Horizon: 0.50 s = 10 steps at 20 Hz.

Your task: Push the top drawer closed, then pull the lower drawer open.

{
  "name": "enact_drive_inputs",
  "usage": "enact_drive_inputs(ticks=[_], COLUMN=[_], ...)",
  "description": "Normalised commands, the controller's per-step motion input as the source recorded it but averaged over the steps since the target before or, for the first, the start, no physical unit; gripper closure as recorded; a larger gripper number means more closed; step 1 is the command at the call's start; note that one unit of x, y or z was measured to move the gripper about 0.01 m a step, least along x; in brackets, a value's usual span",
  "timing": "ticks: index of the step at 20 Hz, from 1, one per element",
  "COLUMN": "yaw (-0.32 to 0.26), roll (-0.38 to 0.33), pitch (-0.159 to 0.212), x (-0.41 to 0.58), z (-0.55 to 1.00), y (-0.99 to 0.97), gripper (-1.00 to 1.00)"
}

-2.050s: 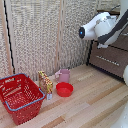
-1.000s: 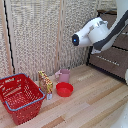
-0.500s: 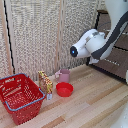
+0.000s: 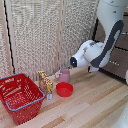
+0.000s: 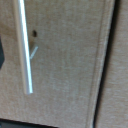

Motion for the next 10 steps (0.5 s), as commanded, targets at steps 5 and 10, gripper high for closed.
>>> enact_drive_inputs(ticks=[5,10], yaw=[0.027,0.045], roll=[-0.001,0.003], pitch=[-0.027,-0.041], x=[0.048,0.098], z=[-0.03,0.0], y=[-0.56,-0.67], gripper=[-1.0,-1.0])
